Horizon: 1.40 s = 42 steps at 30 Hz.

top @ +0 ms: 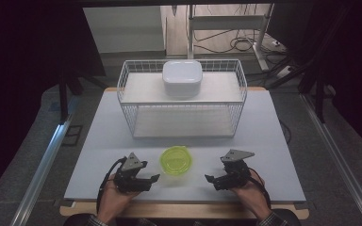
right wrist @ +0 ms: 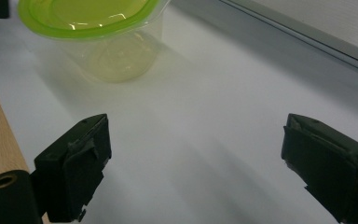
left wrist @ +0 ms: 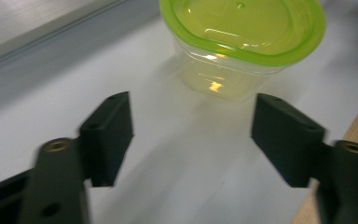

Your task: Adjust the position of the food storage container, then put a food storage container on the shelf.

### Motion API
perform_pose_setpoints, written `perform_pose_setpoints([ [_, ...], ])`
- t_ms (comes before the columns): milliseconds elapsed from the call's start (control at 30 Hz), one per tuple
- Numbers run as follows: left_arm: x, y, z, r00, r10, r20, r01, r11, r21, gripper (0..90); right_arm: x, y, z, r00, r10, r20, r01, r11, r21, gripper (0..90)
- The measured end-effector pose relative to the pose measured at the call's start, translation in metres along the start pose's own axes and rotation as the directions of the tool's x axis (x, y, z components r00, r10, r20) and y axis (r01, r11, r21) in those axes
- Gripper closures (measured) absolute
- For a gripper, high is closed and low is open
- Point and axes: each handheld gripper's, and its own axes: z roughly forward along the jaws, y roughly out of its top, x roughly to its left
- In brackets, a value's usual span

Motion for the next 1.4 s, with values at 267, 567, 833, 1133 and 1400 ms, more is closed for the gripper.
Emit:
perform_pose_setpoints([
  [267,0.004,-0.011,-0.011,0.9985,0.030,-0.045,-0.030,0.9995,-0.011,6.4,-0.001,0.000,0.000,1.0000,-0.001,-0.001,0.001,1.000,-0.001,8.6],
  [567,-0.002,-0.018,-0.011,0.9969,0.047,-0.063,-0.048,0.9987,-0.020,1.6,-0.004,0.000,-0.002,0.9999,0.012,0.004,-0.012,1.000,-0.023,5.3],
  [833,-0.004,-0.020,-0.008,0.9934,0.077,-0.084,-0.079,0.9968,-0.013,0.8,-0.002,0.003,-0.001,0.9999,0.003,0.011,-0.003,0.999,-0.052,4.3],
  [1133,0.001,-0.021,-0.010,0.9952,0.049,-0.085,-0.050,0.9985,-0.020,1.5,-0.006,0.012,0.002,0.9974,0.064,-0.032,-0.066,0.997,-0.044,4.3],
  [1400,0.003,-0.022,-0.009,0.9956,0.037,-0.086,-0.039,0.9990,-0.021,2.3,-0.009,0.032,0.008,0.9884,0.122,-0.090,-0.128,0.990,-0.056,5.2],
])
